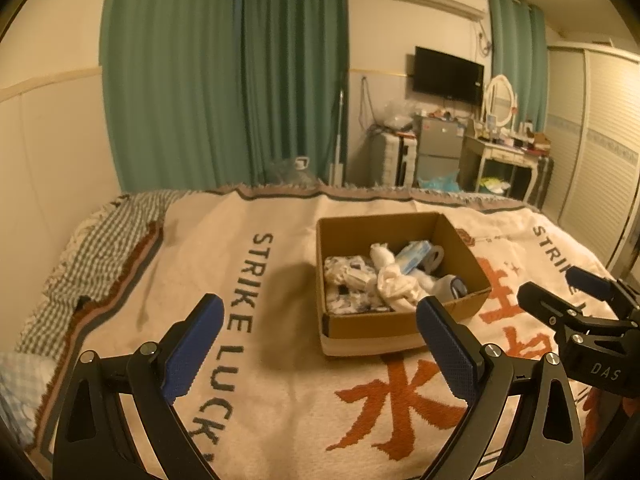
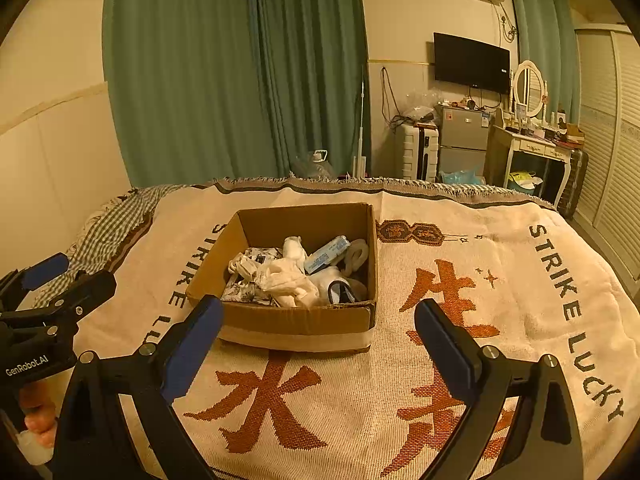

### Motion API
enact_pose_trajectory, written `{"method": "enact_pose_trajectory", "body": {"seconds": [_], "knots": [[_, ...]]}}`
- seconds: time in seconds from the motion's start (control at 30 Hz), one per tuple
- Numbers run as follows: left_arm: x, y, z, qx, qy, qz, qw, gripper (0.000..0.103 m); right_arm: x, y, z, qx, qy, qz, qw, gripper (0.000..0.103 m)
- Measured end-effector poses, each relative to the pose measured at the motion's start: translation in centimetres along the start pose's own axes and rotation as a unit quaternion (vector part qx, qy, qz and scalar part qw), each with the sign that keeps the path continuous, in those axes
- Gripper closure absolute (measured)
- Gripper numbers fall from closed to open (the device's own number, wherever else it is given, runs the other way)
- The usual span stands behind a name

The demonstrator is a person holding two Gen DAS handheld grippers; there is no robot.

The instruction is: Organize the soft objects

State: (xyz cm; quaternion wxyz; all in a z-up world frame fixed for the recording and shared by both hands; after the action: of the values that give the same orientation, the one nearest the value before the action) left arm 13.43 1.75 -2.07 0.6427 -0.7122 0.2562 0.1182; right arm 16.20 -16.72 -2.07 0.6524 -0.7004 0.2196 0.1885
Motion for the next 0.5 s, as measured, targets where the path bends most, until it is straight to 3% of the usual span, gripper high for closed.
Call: {"method": "enact_pose_trajectory", "body": {"seconds": [0.5], "knots": [[-0.01,0.26,0.09,0.007,-0.007,-0.009,0.9999,0.005,0.24,0.02,0.09,0.006,0.002,0.007,1.0,0.006]]}}
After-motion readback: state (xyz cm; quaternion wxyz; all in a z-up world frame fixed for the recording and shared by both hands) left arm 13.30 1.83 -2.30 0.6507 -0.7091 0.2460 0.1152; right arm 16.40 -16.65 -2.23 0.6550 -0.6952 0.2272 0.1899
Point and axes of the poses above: each gripper's, at about its wrist camera, not at the fingertips, and x roughly the way its jaws point, z to its left, y to its underside, the point moved 4 cm from there along x, roughly the way its jaws point, and after that the axes turned 15 degrees about y, right-handed, at the moved point
